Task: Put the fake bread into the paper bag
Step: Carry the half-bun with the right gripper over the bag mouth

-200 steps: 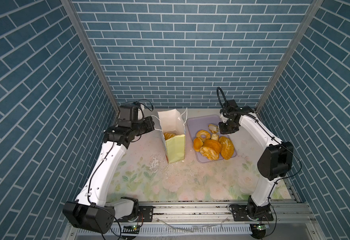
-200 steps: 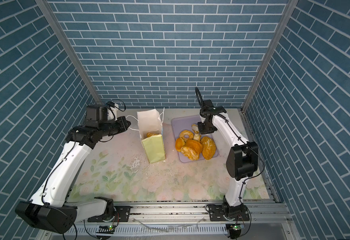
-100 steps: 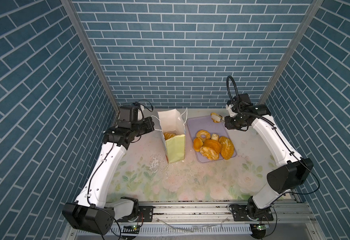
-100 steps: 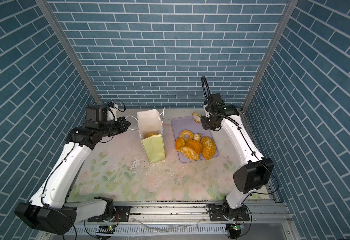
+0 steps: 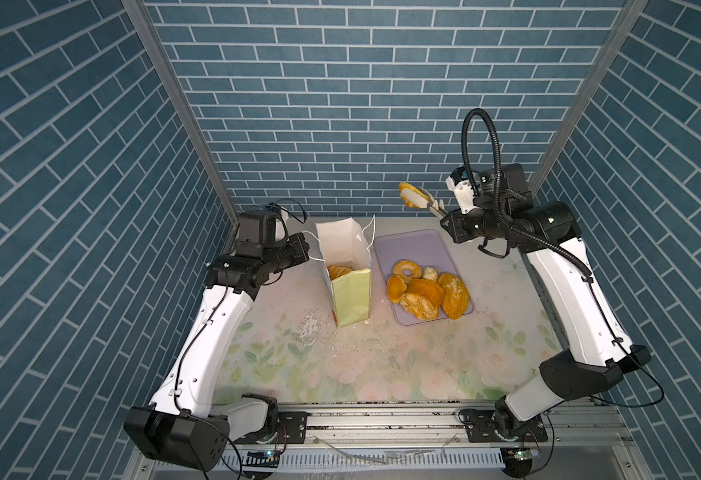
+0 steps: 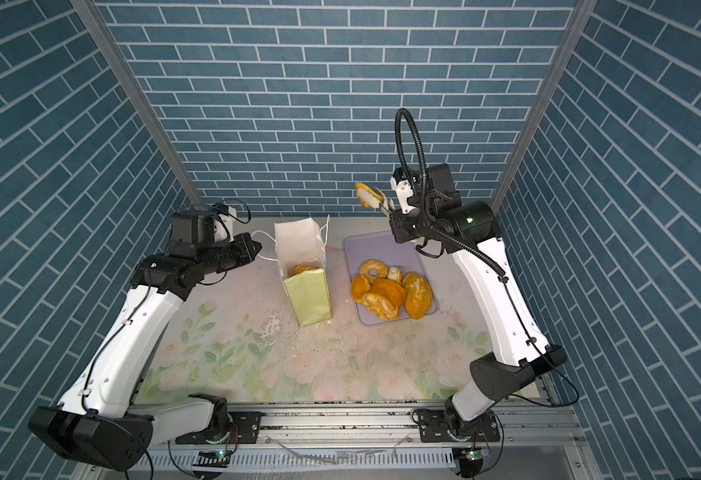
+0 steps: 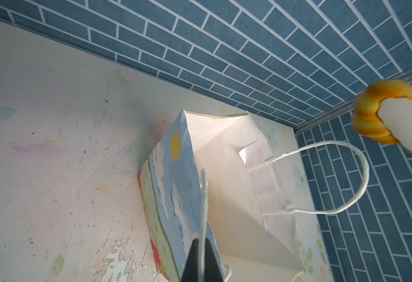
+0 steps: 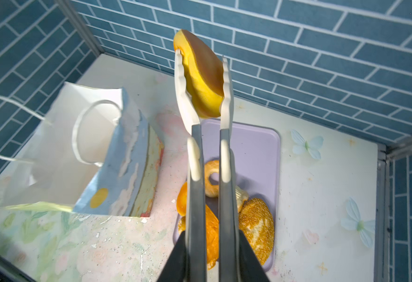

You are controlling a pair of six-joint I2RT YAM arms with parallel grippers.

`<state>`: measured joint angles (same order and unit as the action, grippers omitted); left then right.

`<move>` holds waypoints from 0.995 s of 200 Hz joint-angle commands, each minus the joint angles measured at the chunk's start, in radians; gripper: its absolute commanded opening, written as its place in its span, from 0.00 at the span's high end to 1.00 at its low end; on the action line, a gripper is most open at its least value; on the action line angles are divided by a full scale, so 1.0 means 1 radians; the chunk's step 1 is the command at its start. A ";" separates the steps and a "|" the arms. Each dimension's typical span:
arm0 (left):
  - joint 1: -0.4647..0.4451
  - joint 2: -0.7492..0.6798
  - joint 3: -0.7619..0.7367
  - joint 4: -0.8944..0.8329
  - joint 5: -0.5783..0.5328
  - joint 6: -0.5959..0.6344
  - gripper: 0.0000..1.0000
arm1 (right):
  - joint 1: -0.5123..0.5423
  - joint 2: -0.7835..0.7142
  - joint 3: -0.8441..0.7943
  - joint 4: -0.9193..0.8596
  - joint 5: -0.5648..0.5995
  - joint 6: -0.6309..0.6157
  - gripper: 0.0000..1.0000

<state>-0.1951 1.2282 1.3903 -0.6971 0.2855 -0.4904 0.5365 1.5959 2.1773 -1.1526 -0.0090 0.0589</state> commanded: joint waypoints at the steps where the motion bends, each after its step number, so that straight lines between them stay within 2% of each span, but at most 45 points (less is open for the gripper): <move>1: -0.006 -0.018 -0.011 0.005 0.007 -0.002 1.00 | 0.038 0.015 0.103 0.003 0.009 -0.048 0.79; 13: -0.005 -0.019 -0.012 0.006 0.008 -0.001 1.00 | 0.060 0.025 0.141 0.004 -0.010 -0.051 0.79; 41: -0.005 -0.019 -0.006 0.002 0.006 0.003 1.00 | 0.088 0.045 0.210 0.037 -0.140 -0.028 0.79; 64: -0.006 -0.019 -0.005 0.000 0.004 0.001 1.00 | 0.125 0.081 0.274 0.024 -0.163 -0.022 0.79; 156: -0.006 -0.007 0.001 -0.009 -0.006 -0.002 1.00 | 0.255 0.200 0.282 -0.094 -0.155 -0.073 0.79; 199: -0.006 -0.013 -0.002 -0.011 -0.010 -0.002 1.00 | 0.294 0.269 0.278 -0.158 -0.059 -0.100 0.77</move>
<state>-0.1951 1.2255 1.3903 -0.6979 0.2874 -0.4904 0.8108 1.8378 2.4393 -1.2770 -0.1303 0.0116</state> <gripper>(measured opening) 0.052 0.278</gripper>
